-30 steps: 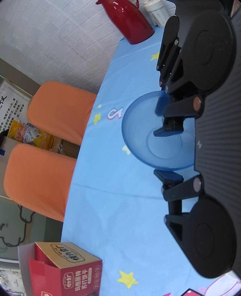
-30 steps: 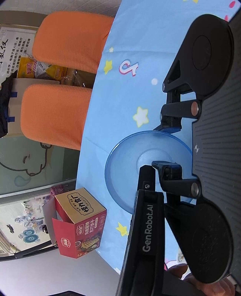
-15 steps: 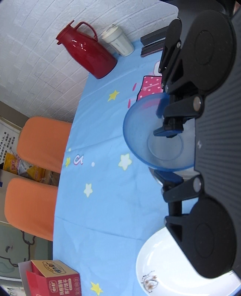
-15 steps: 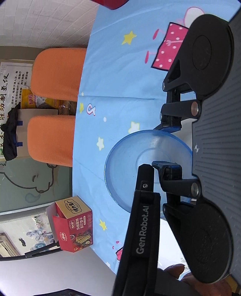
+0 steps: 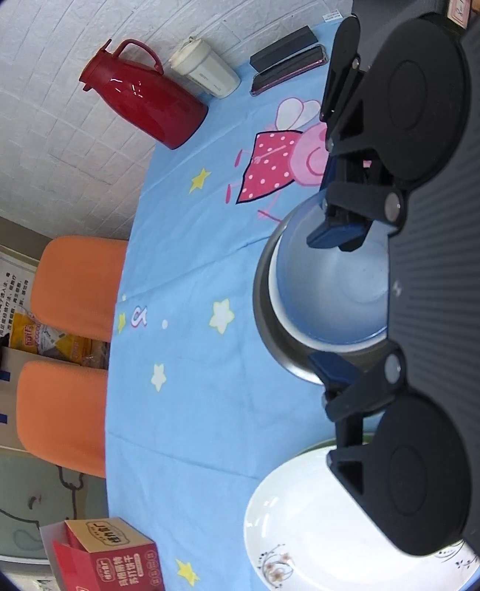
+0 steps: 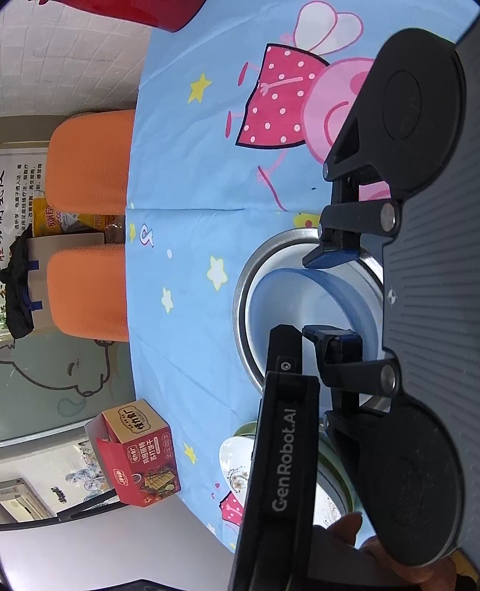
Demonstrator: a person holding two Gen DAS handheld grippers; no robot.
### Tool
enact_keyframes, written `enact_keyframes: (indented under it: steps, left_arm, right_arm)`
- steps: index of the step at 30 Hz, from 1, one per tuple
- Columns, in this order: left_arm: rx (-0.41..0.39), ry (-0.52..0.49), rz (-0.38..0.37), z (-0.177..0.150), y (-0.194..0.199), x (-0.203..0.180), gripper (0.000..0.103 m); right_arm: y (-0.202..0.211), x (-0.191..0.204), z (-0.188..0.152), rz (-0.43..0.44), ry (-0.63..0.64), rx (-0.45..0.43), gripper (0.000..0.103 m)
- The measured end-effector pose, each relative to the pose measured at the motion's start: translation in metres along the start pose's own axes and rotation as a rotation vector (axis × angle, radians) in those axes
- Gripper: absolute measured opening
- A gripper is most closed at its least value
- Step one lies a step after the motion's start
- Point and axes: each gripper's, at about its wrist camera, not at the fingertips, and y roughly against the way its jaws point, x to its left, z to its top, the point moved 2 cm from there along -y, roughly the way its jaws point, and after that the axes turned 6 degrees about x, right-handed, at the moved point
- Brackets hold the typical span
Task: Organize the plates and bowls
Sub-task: 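Carry the blue bowl and lower it into the white bowl, then open both grippers and withdraw from the nested bowls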
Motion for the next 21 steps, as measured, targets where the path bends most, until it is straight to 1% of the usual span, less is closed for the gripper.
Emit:
enact_keyframes:
  steps: [3,5,6,8,9,10,13,14,16,18,21]
  left_arm:
    - [-0.027,0.011,-0.022,0.0,0.008,0.006,0.057]
    - [-0.063,0.02,-0.027,-0.002,0.016,0.009,0.061]
    - [-0.08,0.023,-0.025,-0.003,0.021,0.011,0.062]
    - [-0.113,0.025,-0.016,-0.005,0.029,0.013,0.066]
    - [-0.132,0.02,-0.005,-0.006,0.032,0.013,0.07]
    - [-0.15,0.014,0.006,-0.008,0.035,0.013,0.071]
    - [-0.199,0.015,0.036,-0.015,0.041,0.014,0.073]
    - [-0.212,0.024,0.034,-0.017,0.043,0.017,0.073]
    - [-0.207,0.041,0.022,-0.02,0.041,0.019,0.073]
    - [-0.185,0.013,0.02,-0.02,0.035,0.019,0.073]
    - [-0.161,0.006,0.032,-0.016,0.025,0.02,0.073]
  right_arm:
    - [0.009,-0.003,-0.008,0.006,-0.018,-0.033,0.067]
    - [0.015,-0.003,-0.012,-0.016,-0.021,-0.072,0.077]
    - [0.019,-0.002,-0.014,-0.033,-0.021,-0.095,0.079]
    - [0.026,0.001,-0.02,-0.057,-0.026,-0.147,0.092]
    - [0.029,0.003,-0.023,-0.063,-0.031,-0.168,0.095]
    - [0.033,0.004,-0.027,-0.069,-0.038,-0.19,0.102]
    - [0.042,0.012,-0.04,-0.093,-0.066,-0.251,0.103]
    - [0.045,0.013,-0.045,-0.103,-0.08,-0.274,0.103]
    - [0.048,0.015,-0.054,-0.119,-0.113,-0.322,0.103]
    - [0.043,0.017,-0.053,-0.129,-0.089,-0.3,0.103]
    - [0.036,0.014,-0.049,-0.177,-0.077,-0.281,0.103]
